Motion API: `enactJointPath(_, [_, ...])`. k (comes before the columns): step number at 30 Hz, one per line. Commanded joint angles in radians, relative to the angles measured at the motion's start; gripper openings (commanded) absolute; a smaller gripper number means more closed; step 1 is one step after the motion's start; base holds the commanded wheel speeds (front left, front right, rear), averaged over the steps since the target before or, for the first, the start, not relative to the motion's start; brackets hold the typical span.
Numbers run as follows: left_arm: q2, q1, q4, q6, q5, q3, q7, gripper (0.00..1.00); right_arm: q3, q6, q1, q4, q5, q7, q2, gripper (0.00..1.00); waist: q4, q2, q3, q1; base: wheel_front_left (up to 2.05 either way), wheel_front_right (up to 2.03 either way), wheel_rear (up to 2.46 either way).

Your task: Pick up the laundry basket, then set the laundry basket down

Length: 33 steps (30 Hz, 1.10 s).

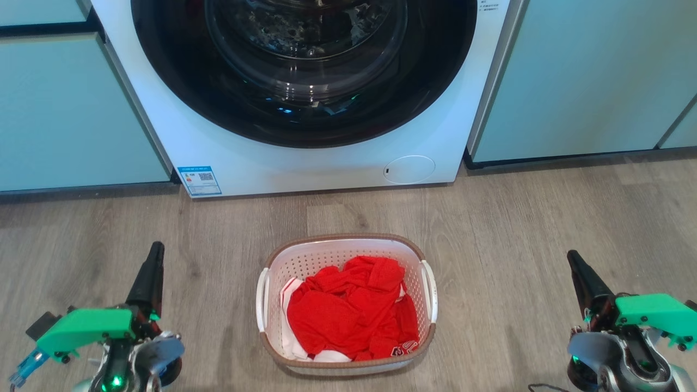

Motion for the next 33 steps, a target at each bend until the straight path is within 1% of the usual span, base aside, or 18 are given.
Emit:
enactJointPath(1, [0.005, -0.055, -0.029, -0.007, 0.009, 0.037, 0.008, 0.0, 0.016, 0.003, -0.048, -0.031, -0.011, 0.008, -0.007, 0.0, 0.0, 0.0, 0.0, 0.0, 0.0, 0.0, 0.0])
enactJointPath(33, [0.004, -0.055, -0.029, -0.007, 0.01, 0.037, 0.008, 0.0, 0.016, 0.003, -0.048, -0.031, -0.011, 0.008, -0.007, 0.0, 0.0, 0.0, 0.0, 0.0, 0.0, 0.0, 0.0])
